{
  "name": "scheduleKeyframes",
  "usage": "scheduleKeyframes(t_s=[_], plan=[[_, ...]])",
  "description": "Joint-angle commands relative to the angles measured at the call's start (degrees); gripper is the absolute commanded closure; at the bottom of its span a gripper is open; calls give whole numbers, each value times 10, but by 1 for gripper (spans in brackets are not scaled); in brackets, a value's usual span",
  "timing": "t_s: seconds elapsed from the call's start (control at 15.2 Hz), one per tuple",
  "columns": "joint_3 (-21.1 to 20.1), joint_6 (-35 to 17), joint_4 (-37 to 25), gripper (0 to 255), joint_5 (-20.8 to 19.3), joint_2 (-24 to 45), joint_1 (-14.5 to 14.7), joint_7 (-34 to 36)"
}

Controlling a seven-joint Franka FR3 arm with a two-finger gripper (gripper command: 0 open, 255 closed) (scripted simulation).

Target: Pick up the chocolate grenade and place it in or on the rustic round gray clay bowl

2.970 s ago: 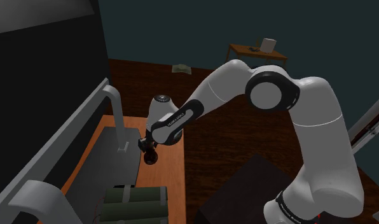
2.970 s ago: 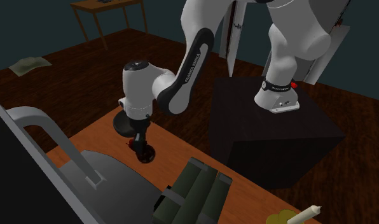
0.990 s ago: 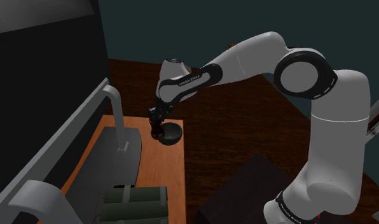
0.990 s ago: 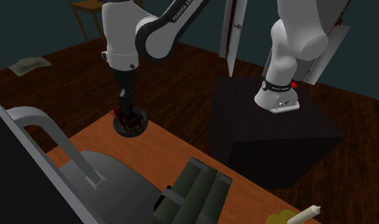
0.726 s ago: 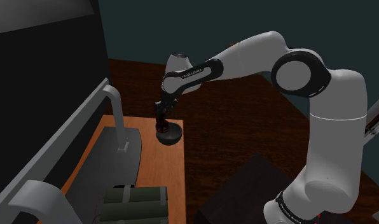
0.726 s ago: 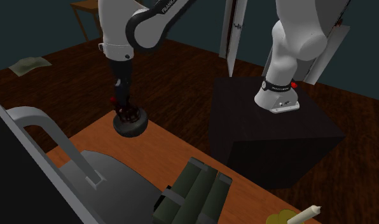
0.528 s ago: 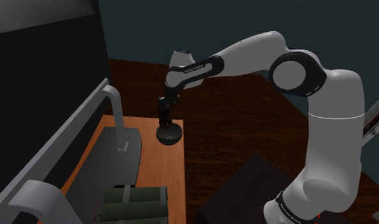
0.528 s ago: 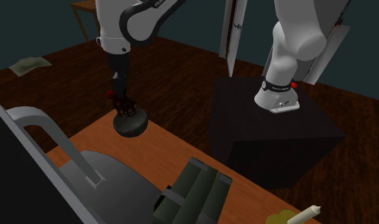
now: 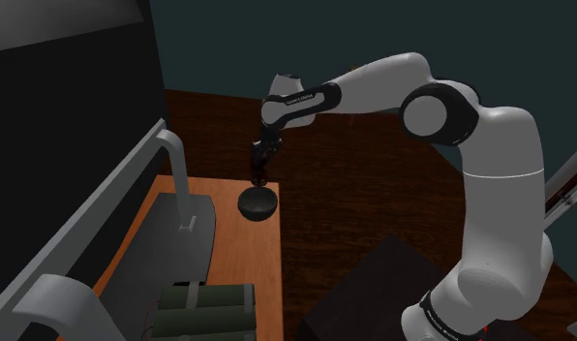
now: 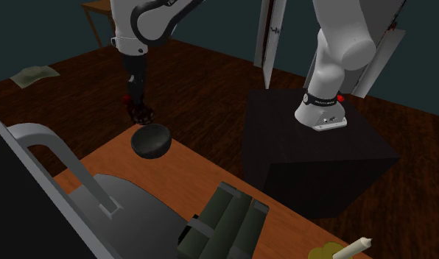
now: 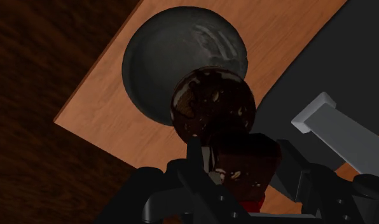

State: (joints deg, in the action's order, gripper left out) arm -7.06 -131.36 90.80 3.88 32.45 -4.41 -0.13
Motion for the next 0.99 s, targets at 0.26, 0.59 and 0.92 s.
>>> scheduleKeyframes(t_s=[0.26, 0.59, 0.92], plan=[[1, -34, 10, 255, 0, 24, 0, -4], [1, -61, 14, 255, -1, 46, 1, -7], [2, -86, 16, 255, -1, 71, 2, -9]])
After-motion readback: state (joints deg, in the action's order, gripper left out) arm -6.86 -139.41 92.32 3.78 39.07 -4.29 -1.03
